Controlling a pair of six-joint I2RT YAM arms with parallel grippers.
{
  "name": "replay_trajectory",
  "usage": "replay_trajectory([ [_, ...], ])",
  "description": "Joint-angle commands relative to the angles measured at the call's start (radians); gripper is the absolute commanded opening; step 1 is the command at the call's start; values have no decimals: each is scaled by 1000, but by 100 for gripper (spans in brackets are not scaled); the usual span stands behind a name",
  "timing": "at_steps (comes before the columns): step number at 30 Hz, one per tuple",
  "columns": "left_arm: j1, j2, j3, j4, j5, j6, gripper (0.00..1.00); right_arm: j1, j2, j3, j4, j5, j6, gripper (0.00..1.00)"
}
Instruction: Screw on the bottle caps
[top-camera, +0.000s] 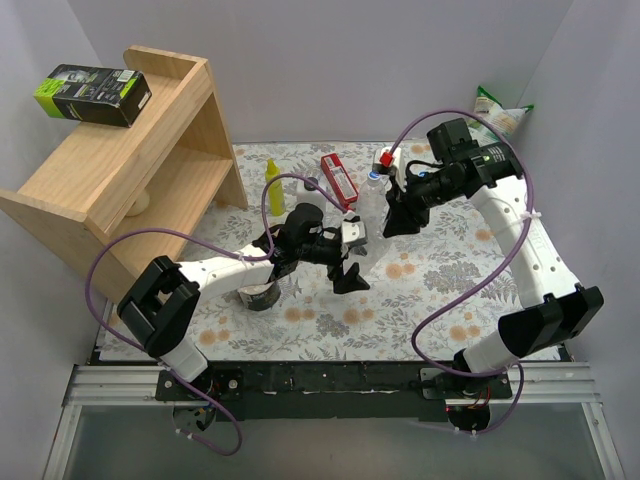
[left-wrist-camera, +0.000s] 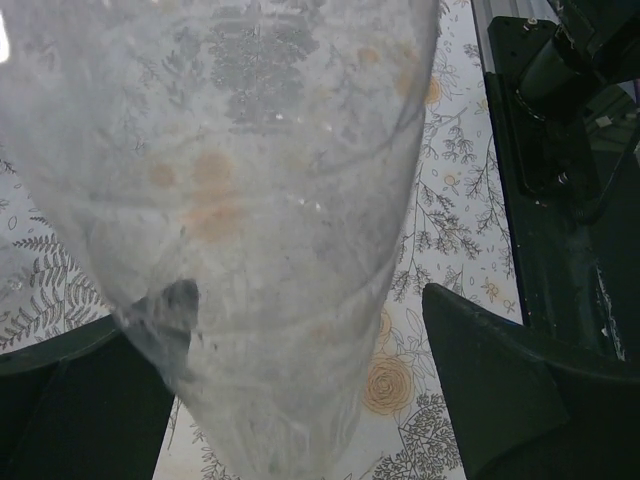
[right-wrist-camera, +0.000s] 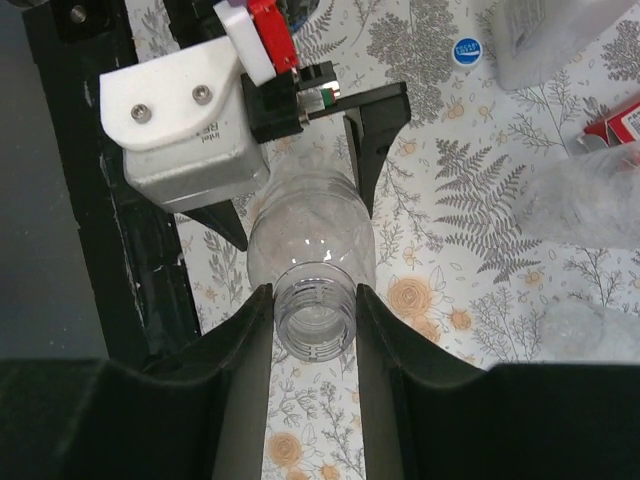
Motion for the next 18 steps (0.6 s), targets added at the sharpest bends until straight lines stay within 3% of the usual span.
replay_trajectory([
  [1, -6, -2, 36, 3, 45, 33, 91, 39, -3, 39, -2, -53, 11, 22],
  [8, -8, -14, 18, -5, 47, 44, 78, 71, -16, 11, 2, -36, 11, 22],
  [18, 1, -45, -19, -60, -12, 105, 79, 93, 6, 77, -3, -8, 20, 22],
])
